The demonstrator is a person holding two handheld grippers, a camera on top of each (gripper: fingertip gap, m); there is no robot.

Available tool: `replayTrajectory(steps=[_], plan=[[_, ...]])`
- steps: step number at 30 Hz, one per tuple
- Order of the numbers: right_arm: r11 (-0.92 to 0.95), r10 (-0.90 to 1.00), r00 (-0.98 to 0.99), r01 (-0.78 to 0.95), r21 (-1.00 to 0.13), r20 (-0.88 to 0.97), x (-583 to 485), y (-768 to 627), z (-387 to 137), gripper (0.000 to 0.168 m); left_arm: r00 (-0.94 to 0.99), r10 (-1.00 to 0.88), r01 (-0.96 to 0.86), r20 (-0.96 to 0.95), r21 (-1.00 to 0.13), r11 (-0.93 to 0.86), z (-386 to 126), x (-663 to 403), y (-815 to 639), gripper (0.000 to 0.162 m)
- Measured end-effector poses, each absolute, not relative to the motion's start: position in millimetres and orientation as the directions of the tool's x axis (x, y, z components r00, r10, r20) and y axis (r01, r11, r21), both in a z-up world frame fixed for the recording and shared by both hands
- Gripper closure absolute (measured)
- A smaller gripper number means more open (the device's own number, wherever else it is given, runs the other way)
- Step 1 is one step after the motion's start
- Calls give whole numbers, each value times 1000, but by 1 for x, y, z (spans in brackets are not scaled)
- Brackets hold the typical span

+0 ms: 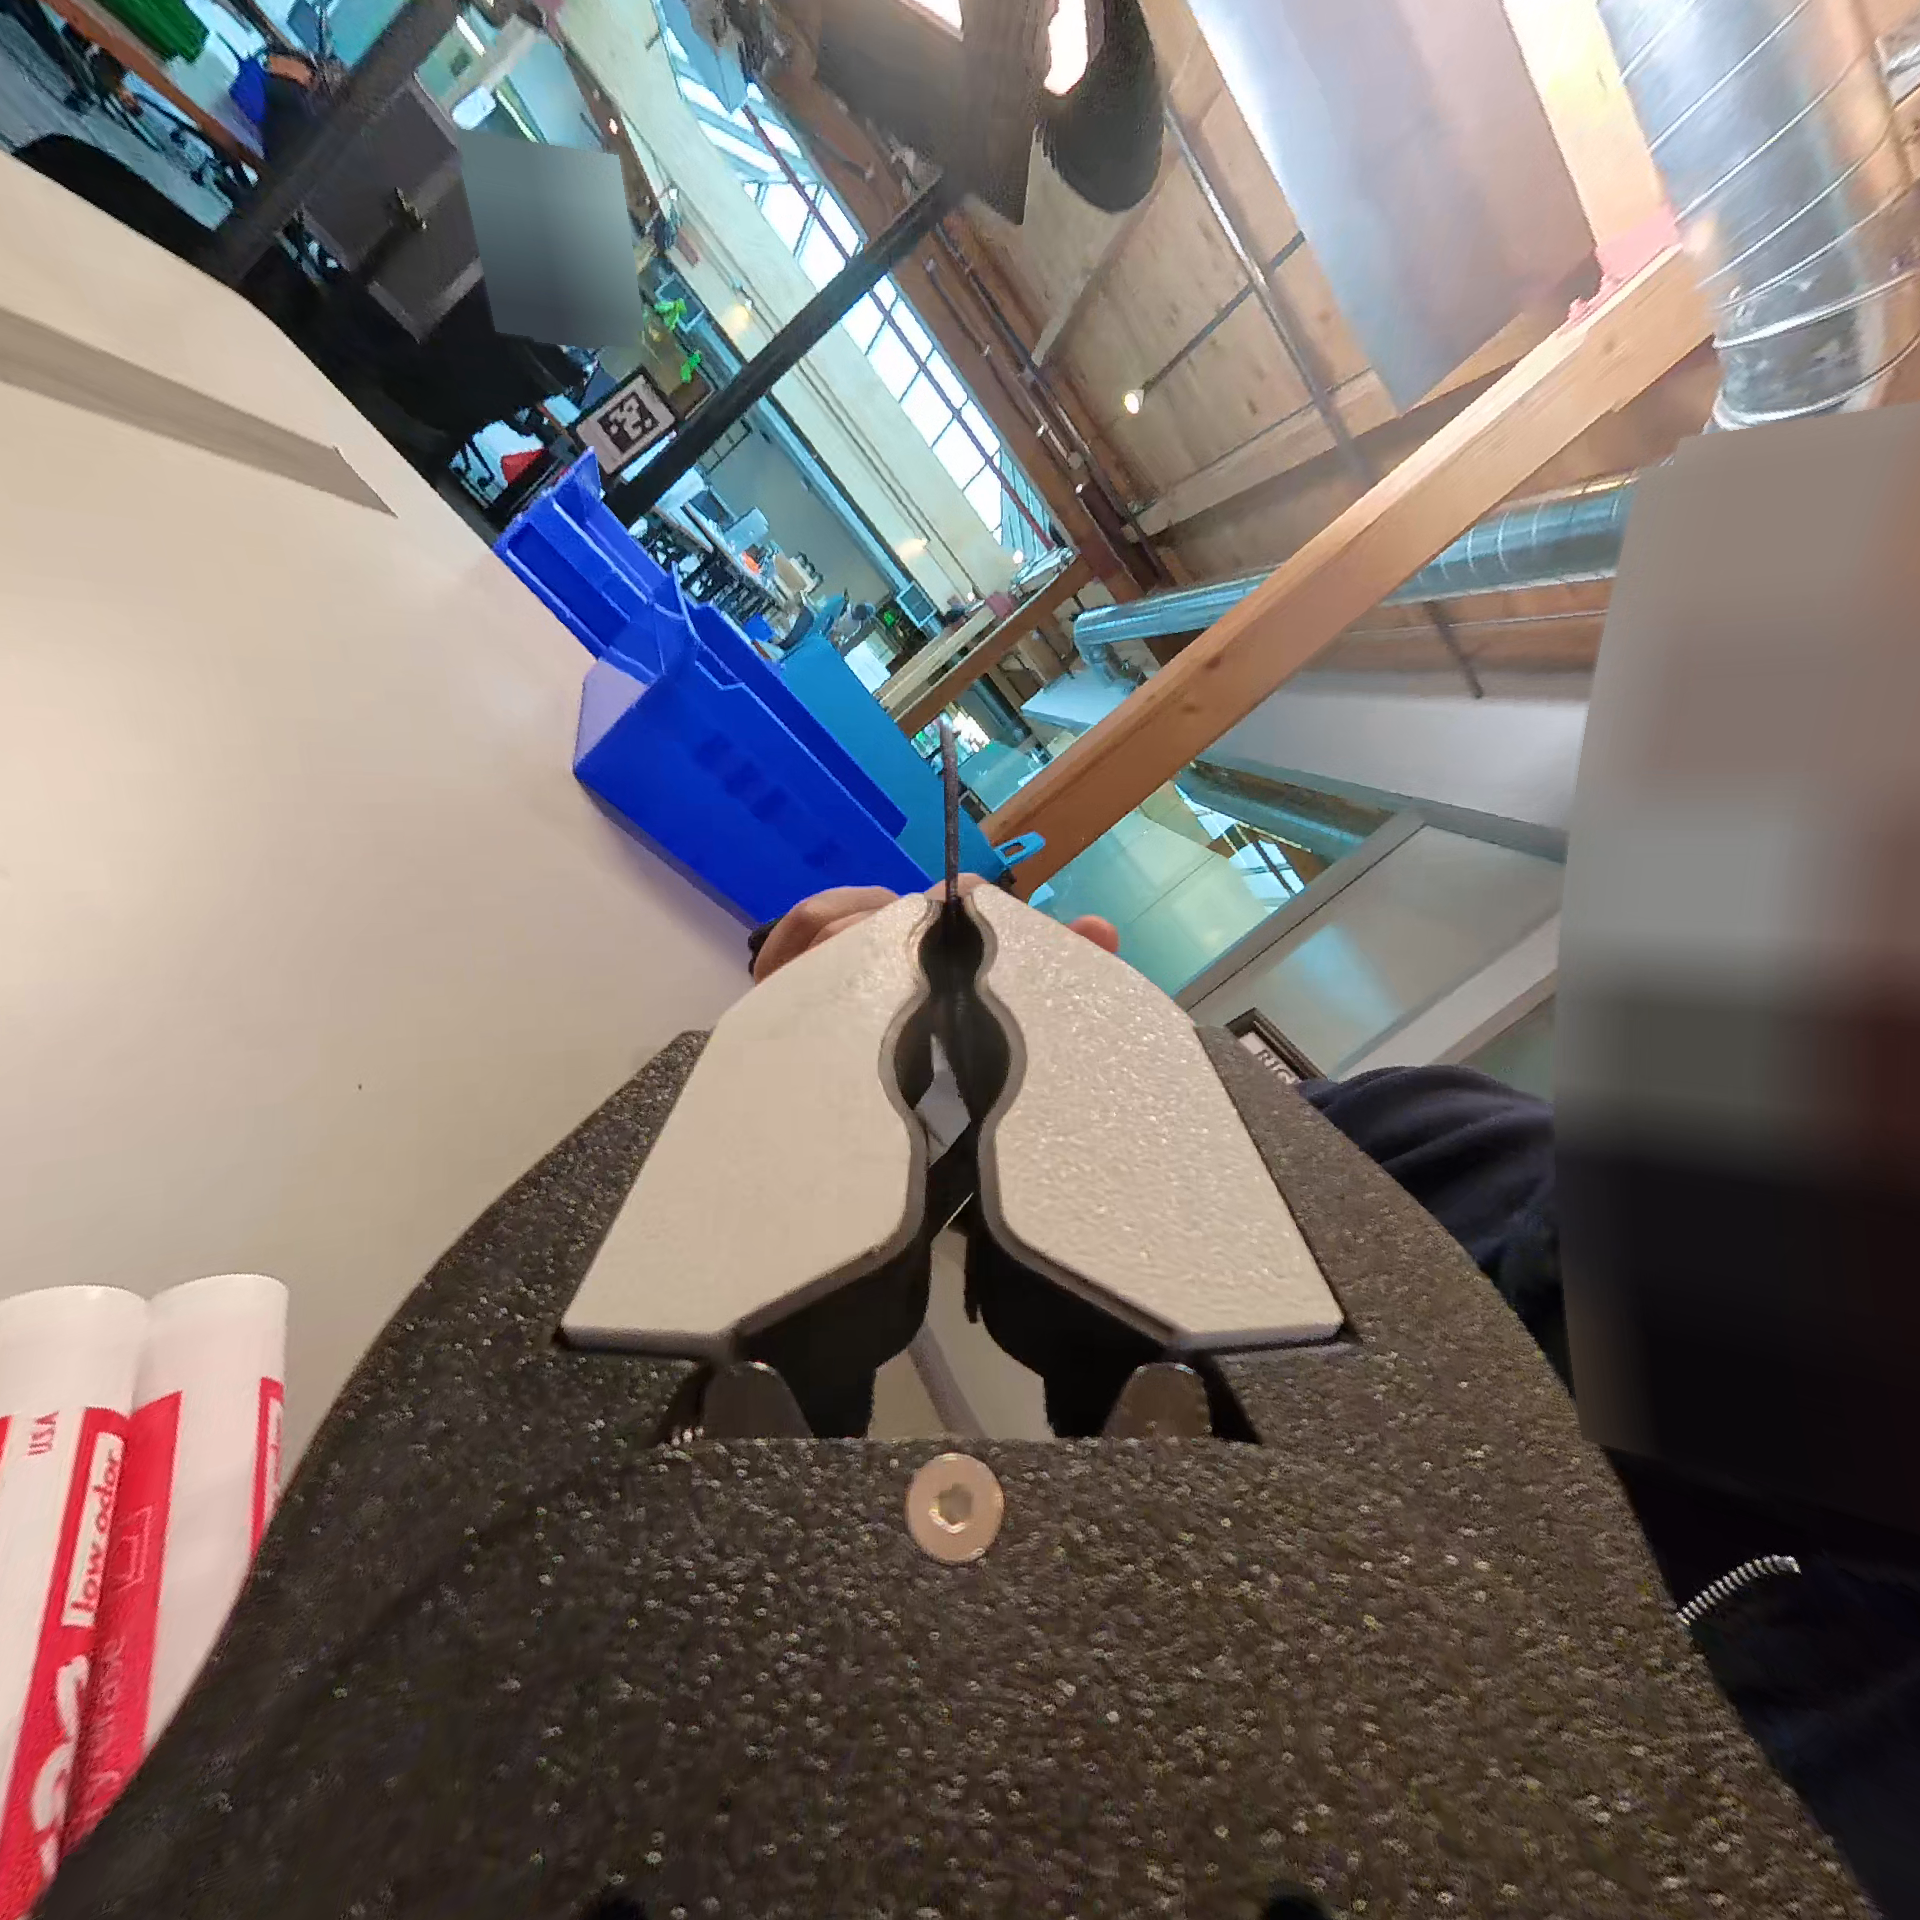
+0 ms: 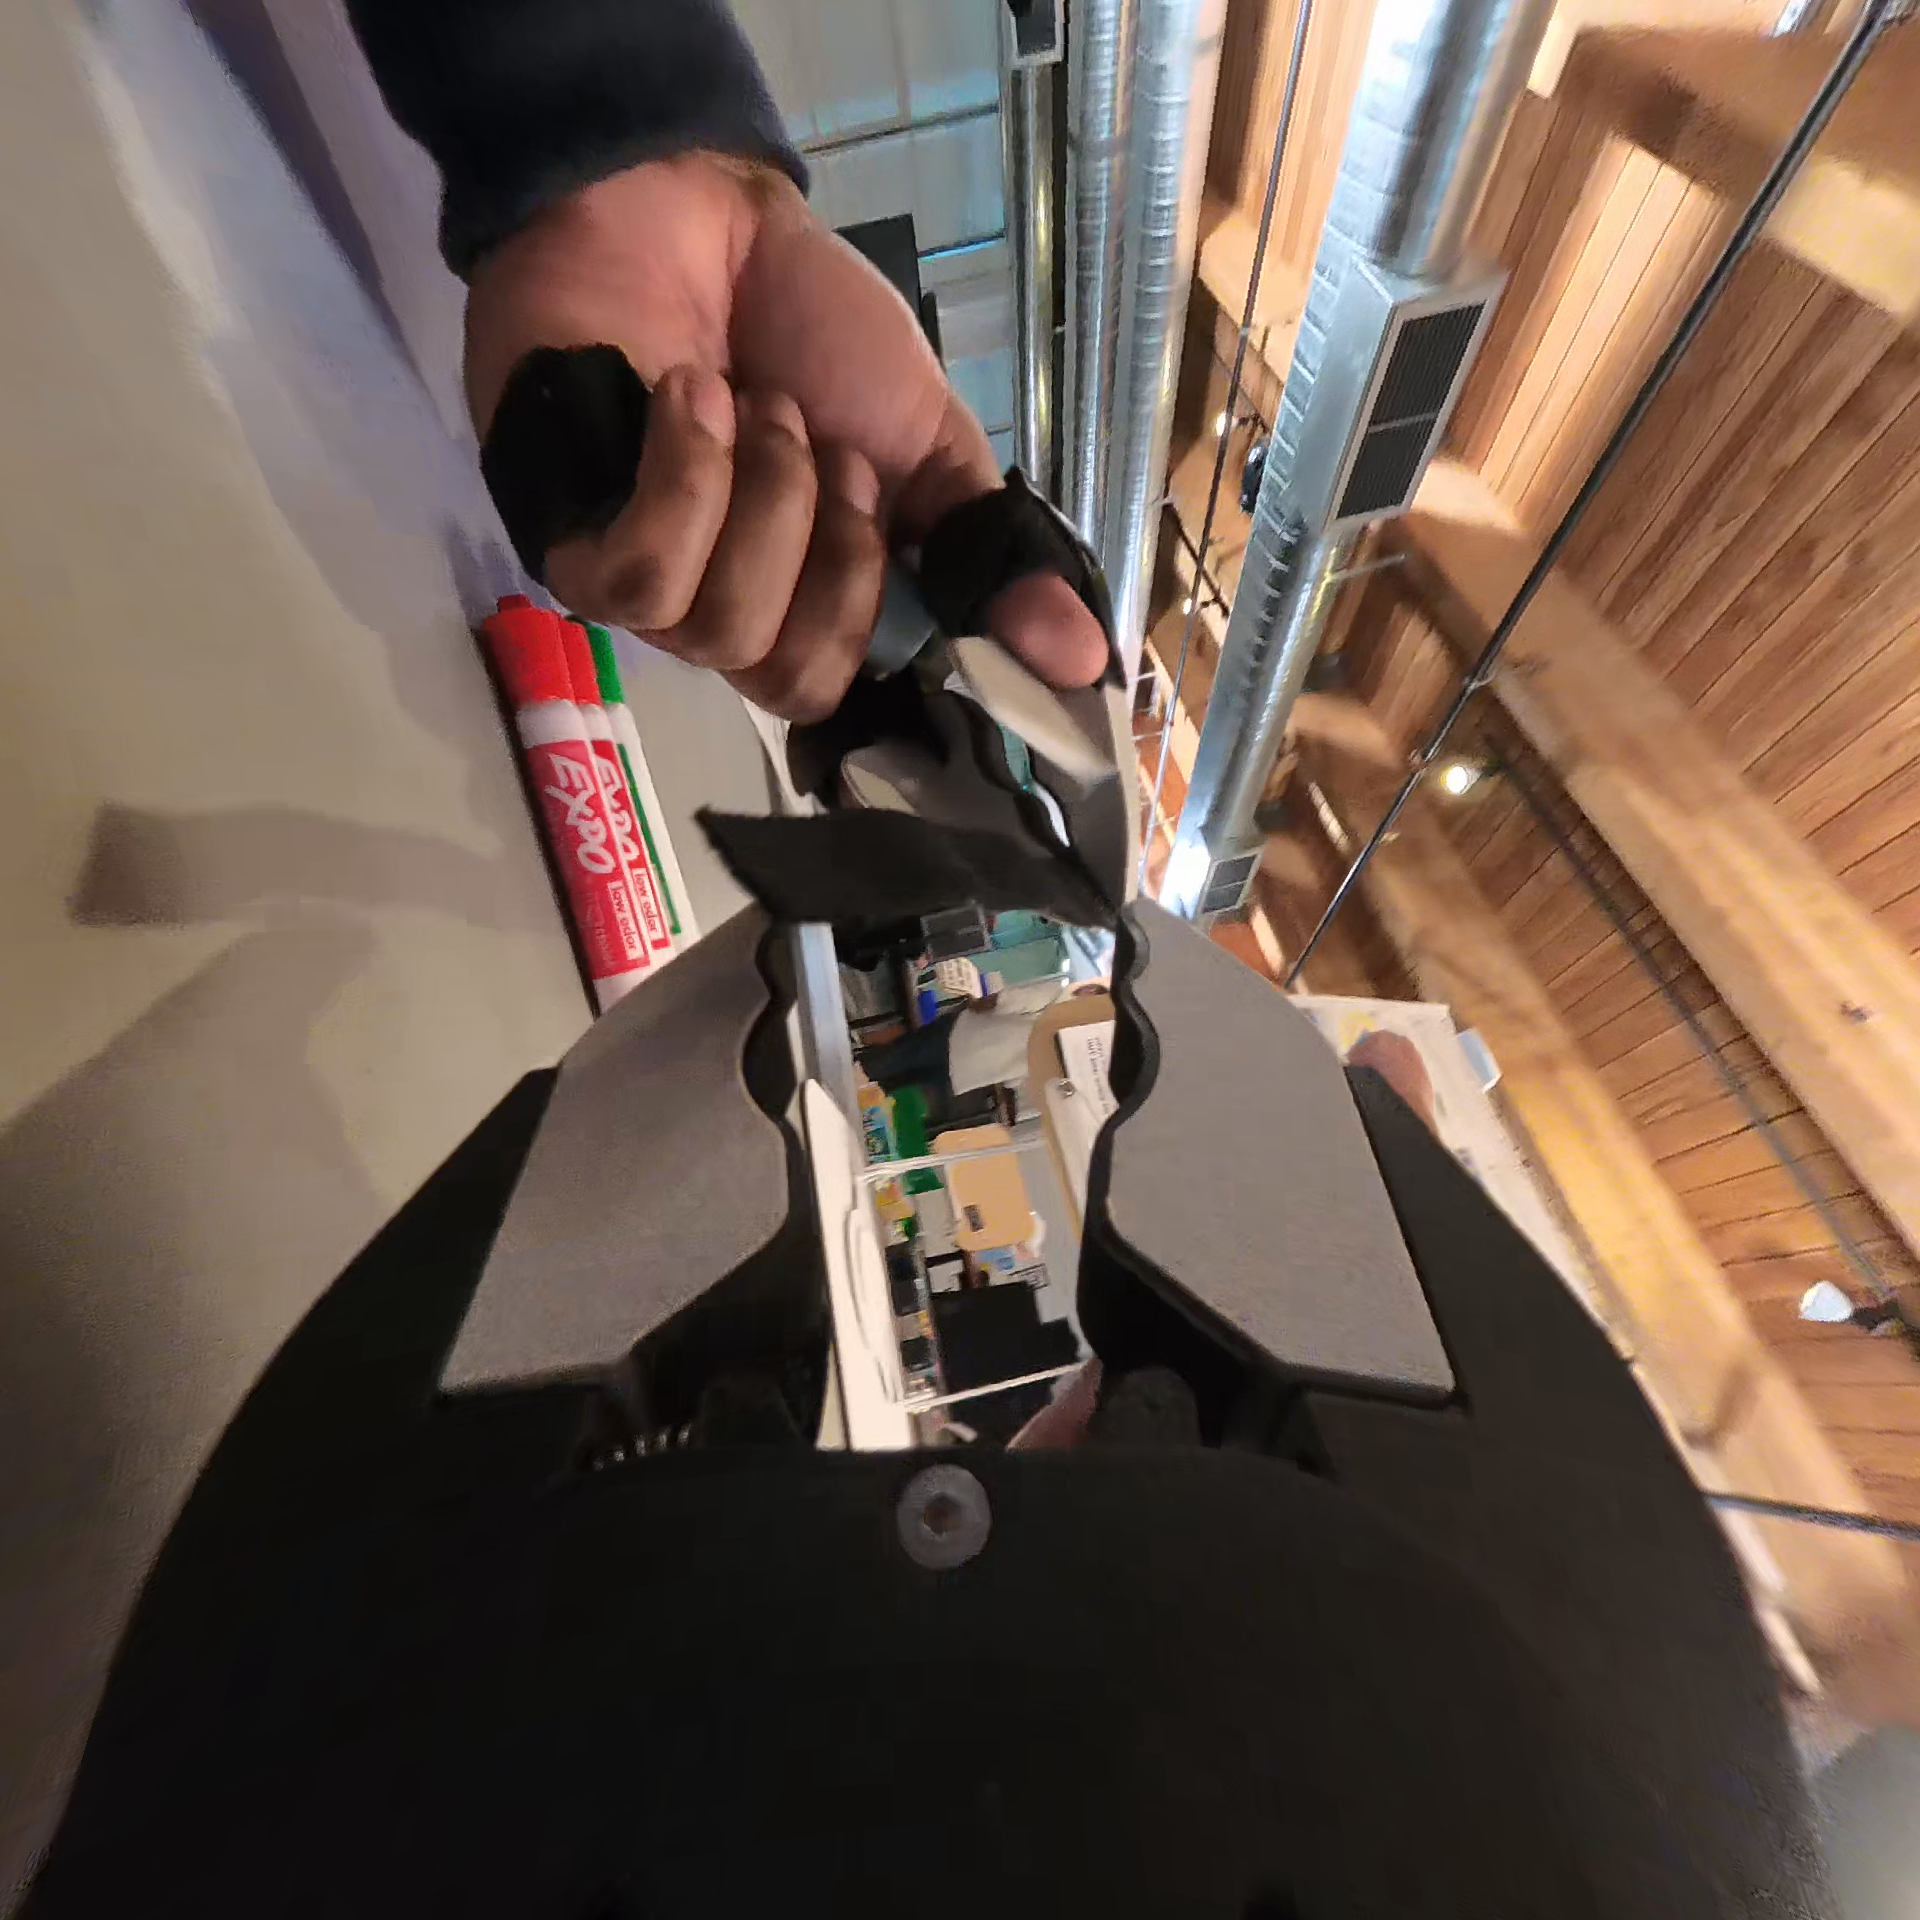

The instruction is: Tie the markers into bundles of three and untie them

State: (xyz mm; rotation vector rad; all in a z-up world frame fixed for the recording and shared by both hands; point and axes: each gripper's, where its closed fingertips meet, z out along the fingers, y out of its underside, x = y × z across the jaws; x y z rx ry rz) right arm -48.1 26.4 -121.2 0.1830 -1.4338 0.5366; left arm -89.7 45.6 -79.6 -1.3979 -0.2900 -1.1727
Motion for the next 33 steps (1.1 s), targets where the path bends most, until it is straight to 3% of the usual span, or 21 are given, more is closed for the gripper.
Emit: replayTrajectory(steps=[10,16,20,27,33], plan=[[865,13,111,-499,45,994,-30,15,-134,134,461,-396,741,794,-590,-320,-97,-79,53,161],[854,22,92,-520,29,996,-23,9,-134,152,496,-374,718,784,-612,-332,-101,-76,54,161],[842,125,15,-531,-98,992,-22,12,-129,159,545,-355,685,760,-647,-333,-107,-75,56,161],[734,382,-276,-489,-471,882,-23,19,-124,165,661,-324,590,677,-735,-334,-119,-73,59,161],[493,568,-606,-292,-820,557,-22,21,-129,166,762,-321,470,562,-821,-324,-125,-68,61,161]])
